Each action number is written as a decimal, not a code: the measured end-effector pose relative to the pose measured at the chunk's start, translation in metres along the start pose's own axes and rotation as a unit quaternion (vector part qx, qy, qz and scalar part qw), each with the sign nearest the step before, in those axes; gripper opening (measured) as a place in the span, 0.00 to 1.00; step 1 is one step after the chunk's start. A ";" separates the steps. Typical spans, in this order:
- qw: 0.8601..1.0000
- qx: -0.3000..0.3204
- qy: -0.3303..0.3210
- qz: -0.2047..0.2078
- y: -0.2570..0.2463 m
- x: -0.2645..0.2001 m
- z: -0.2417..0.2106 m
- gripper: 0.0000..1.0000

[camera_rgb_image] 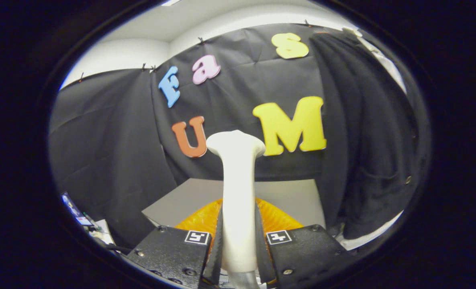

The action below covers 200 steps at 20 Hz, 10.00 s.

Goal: Iron the clothes twice with a garment steamer, once on the left side and once on the right side.

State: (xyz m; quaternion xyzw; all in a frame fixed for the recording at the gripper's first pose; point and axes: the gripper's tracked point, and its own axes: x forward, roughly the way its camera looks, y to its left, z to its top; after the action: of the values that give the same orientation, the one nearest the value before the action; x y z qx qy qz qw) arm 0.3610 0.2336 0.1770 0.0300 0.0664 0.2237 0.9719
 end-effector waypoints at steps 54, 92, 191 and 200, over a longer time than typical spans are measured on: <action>0.963 -0.030 -0.057 -0.263 -0.258 -0.129 0.038 0.39; 0.957 -0.008 0.150 -0.247 -0.274 -0.119 -0.188 0.39; 0.940 0.094 0.156 -0.289 -0.410 -0.153 -0.202 0.39; 0.943 0.129 0.161 -0.260 -0.415 -0.159 -0.232 0.39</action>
State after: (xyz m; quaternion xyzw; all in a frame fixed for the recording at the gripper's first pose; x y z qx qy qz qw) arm 0.3648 -0.2022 -0.0706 0.1005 0.2556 -0.0455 0.9605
